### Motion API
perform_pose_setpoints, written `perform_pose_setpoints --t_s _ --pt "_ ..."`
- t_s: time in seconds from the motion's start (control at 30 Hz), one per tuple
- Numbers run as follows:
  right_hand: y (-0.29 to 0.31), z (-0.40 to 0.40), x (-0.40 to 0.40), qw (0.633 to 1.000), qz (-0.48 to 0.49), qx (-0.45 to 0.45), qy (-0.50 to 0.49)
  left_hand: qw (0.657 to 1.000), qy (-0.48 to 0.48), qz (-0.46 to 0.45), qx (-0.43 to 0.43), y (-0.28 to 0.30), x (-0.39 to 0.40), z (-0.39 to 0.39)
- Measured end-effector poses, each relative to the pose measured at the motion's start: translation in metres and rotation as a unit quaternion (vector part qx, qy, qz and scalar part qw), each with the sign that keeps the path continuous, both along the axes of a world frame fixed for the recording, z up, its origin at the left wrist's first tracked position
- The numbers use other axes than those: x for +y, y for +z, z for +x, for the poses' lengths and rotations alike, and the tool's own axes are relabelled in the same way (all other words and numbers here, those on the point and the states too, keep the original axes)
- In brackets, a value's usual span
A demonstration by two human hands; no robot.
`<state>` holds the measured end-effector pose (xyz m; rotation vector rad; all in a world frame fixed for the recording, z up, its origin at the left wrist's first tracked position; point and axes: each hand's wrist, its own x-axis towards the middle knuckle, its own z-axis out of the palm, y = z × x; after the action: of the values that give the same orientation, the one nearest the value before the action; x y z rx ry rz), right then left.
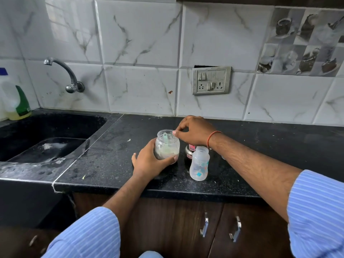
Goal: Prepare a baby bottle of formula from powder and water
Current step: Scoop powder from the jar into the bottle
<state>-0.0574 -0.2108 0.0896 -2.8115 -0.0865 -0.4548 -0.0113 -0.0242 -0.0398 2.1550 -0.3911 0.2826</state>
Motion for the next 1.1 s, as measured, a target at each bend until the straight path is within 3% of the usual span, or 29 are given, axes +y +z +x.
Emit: perform_pose_setpoints --t_s 0.27,0.43,0.6,0.73,1.1 --pt "-0.003 0.012 0.021 0.996 -0.037 0.051 -0.058 0.996 -0.054 -0.064 -0.036 -0.005 0.003 -0.003" --pt "-0.008 0.012 0.029 0.996 -0.032 -0.003 -0.086 0.992 -0.066 -0.1 -0.05 -0.006 0.004 -0.001" --pt "-0.003 0.004 0.03 0.997 -0.036 -0.02 -0.073 0.991 -0.062 -0.105 -0.061 -0.006 0.004 -0.003" --pt "0.003 -0.008 0.029 0.994 -0.1 -0.001 -0.046 0.99 -0.062 -0.107 -0.063 -0.007 0.004 -0.003" --pt "0.0 -0.023 0.017 0.98 -0.193 -0.055 -0.011 0.989 -0.068 -0.104 -0.082 -0.007 0.004 -0.003"
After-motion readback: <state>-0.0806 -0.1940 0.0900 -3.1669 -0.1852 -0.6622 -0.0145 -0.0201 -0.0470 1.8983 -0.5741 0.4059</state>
